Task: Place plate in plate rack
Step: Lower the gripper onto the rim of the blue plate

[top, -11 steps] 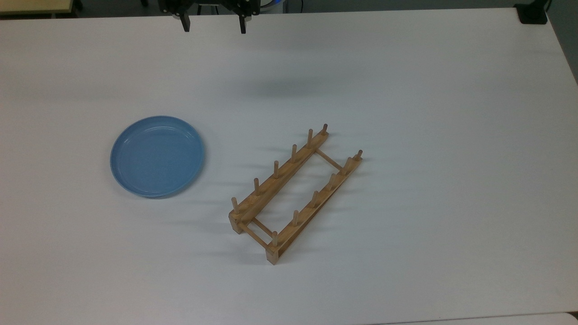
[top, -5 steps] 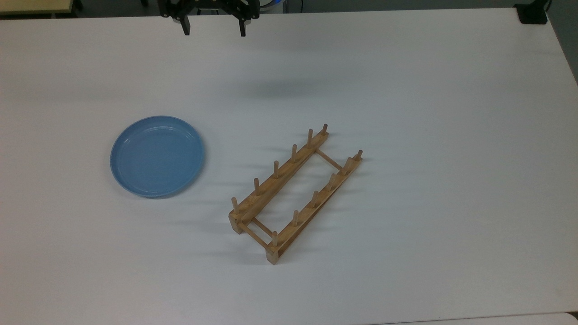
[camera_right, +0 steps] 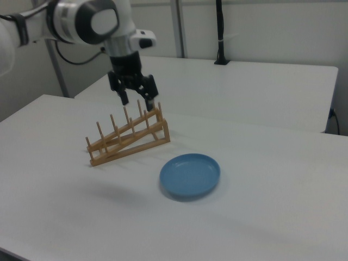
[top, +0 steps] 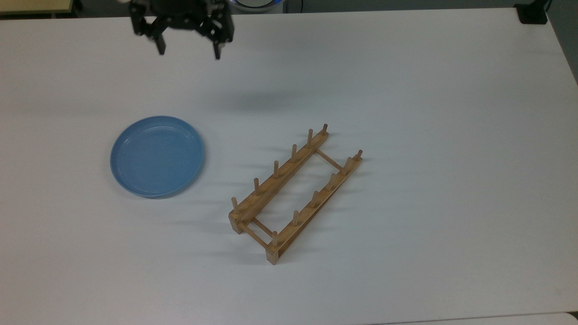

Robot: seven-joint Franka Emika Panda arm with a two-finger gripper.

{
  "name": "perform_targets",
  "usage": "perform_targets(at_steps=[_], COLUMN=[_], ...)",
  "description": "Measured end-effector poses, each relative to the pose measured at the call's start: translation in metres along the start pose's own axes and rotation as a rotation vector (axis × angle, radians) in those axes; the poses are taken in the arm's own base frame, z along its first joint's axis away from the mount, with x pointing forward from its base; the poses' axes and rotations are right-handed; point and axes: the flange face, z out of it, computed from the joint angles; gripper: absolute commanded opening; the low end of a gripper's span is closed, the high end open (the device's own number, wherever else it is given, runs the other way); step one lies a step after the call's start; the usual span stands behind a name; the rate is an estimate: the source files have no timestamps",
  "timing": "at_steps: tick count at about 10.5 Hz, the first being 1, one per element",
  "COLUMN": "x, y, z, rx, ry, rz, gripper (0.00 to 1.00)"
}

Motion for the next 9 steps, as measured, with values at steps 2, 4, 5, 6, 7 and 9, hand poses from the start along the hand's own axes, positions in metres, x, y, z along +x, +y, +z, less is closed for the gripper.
perform_targets(at_steps=[2,4,5,6,7,9], x=[0.019,0.031,0.035,0.039,0.045,0.052], y=[0.029,0.058,0.071,0.083,0.093,0.115], z=[0.036,0.065,0.08,0.096,0.116,0.155], rx=[-0.013,-0.03,-0.037,-0.045,-0.053,-0.065], ry=[0.013,0.019,0.01,0.006,0.009,-0.003], rz=[0.048,0.093,0.113,0.129,0.143,0.147], gripper=[1.0,1.0,0.99,0.97,0.96,0.89])
